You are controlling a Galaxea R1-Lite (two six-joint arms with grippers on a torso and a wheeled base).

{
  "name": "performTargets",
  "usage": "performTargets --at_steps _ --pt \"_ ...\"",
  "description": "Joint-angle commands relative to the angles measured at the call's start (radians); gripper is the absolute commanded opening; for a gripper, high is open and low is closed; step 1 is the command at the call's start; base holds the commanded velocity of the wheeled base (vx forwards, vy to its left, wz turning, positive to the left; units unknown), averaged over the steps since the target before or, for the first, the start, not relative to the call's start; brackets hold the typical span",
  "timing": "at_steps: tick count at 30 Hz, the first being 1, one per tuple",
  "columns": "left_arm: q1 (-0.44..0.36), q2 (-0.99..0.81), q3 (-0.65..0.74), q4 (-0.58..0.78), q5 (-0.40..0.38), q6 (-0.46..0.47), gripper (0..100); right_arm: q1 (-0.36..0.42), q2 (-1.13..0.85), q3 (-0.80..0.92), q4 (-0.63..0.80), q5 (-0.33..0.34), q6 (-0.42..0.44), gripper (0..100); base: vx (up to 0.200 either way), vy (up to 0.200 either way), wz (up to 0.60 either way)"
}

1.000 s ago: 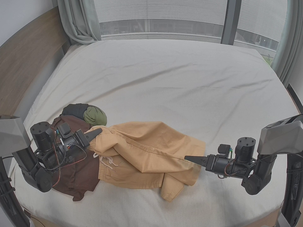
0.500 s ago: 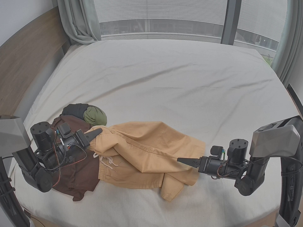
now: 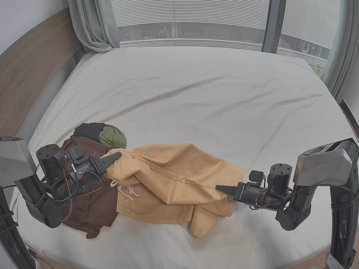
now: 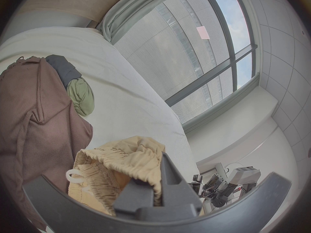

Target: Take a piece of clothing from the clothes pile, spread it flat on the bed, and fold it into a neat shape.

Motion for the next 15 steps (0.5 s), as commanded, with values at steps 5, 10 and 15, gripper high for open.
performTargets --at_steps 5,10,15 --pt "-0.002 0.0 -0.002 -0.001 0.0 -0.001 0 -0.01 -0.047 0.029 0.0 0.0 0.0 0 0.0 0.0 0.0" --pt "-0.003 -0.013 0.0 -0.001 -0.008 -0.001 0 -0.027 -0.141 0.068 0.003 0.001 -0.002 0 0.0 0.0 0.0" --pt "-0.003 -0.028 0.003 -0.002 -0.026 0.002 0 -0.027 -0.207 0.095 0.004 0.003 -0.002 0 0.0 0.0 0.0"
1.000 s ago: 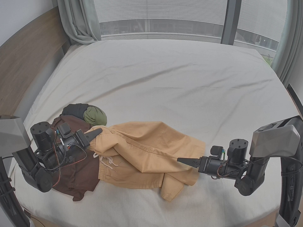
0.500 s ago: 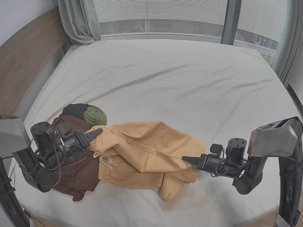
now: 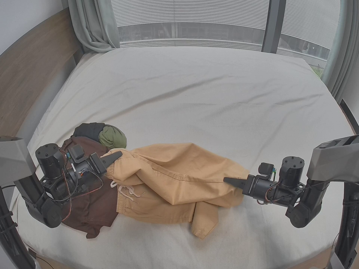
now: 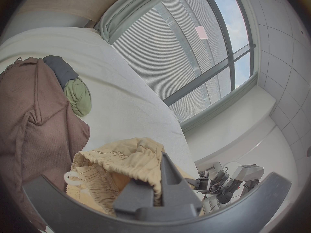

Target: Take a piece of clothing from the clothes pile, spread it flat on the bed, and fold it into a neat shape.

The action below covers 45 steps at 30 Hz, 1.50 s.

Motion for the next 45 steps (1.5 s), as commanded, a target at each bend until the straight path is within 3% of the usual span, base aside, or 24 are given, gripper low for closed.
performTargets --at_steps 1,7,14,20,32,39,45 --pt "0.001 -0.026 0.009 0.0 -0.037 0.003 0 -0.004 -0.098 0.033 0.001 0.002 0.0 0 0.0 0.0 0.0" --pt "0.007 -0.063 0.021 0.0 -0.083 0.006 0 -0.004 -0.151 0.053 0.001 0.004 -0.012 0 0.0 0.0 0.0" --pt "0.007 -0.083 0.021 0.0 -0.083 0.011 0 -0.004 -0.224 0.077 0.002 0.005 -0.019 0 0.0 0.0 0.0" --pt "0.007 -0.081 0.029 -0.002 -0.083 0.075 0 -0.004 -0.281 0.086 0.002 0.005 -0.04 0 0.0 0.0 0.0" --pt "0.01 -0.093 0.03 -0.002 -0.083 0.084 0 -0.03 -0.312 0.091 0.004 0.008 -0.089 0 0.0 0.0 0.0" --pt "0.027 -0.09 0.03 -0.002 -0.083 0.212 0 -0.047 -0.318 0.085 0.004 0.008 -0.089 0 0.0 0.0 0.0" --pt "0.038 -0.095 0.023 -0.002 -0.083 0.251 0 -0.076 -0.324 0.08 0.004 0.01 -0.089 0 0.0 0.0 0.0"
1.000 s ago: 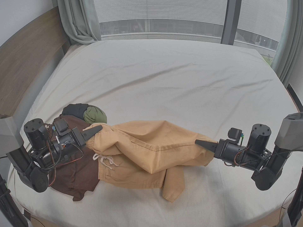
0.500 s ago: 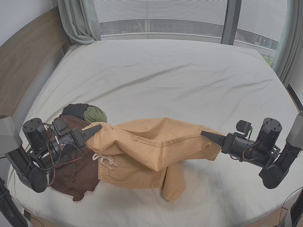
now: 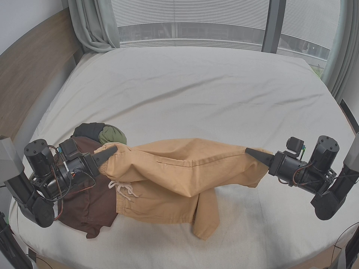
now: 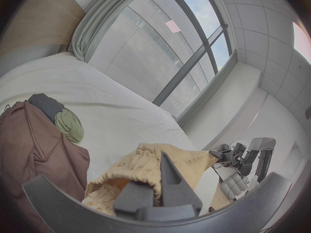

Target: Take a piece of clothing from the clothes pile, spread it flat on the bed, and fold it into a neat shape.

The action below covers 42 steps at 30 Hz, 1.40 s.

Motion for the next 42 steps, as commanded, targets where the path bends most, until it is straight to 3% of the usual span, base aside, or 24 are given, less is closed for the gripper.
performTargets --at_steps 1,27,42 --pt "0.011 -0.003 -0.005 0.0 0.0 0.013 0 -0.02 -0.009 -0.004 0.0 0.0 0.0 0 0.0 0.0 0.0" --pt "0.05 -0.006 -0.022 0.0 0.001 0.037 0 -0.12 -0.007 -0.065 0.0 0.004 0.008 0 0.0 0.0 0.0" --pt "0.07 -0.006 -0.044 0.0 0.003 0.039 0 -0.135 -0.007 -0.073 0.0 0.004 0.012 0 0.0 0.0 0.0"
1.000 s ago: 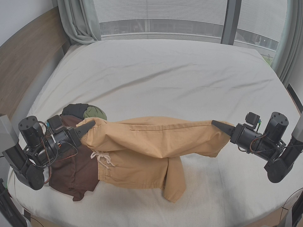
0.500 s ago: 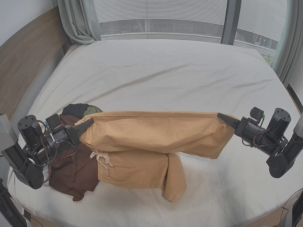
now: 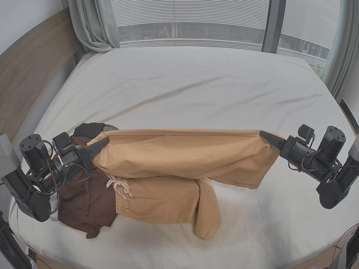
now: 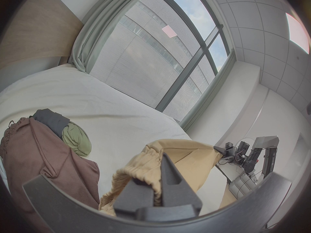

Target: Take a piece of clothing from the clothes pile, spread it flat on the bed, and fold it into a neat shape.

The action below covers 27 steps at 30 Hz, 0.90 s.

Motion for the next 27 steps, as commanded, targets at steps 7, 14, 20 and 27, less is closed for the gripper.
performTargets --at_steps 7,14,20,27 --pt "0.004 0.001 -0.005 0.0 0.007 -0.001 0 -0.005 0.001 -0.004 0.0 -0.001 0.0 0 0.0 0.0 0.0" --pt "-0.001 0.003 -0.022 0.001 0.014 -0.004 0 0.007 0.006 -0.036 0.0 -0.006 -0.006 0 0.0 0.0 0.0" --pt "-0.001 0.034 -0.074 0.001 0.065 -0.026 0 0.013 0.07 -0.142 0.001 -0.014 -0.006 0 0.0 0.0 0.0" --pt "-0.009 0.11 -0.159 0.001 0.116 -0.032 0 0.009 0.156 -0.209 0.001 -0.015 -0.005 0 0.0 0.0 0.0"
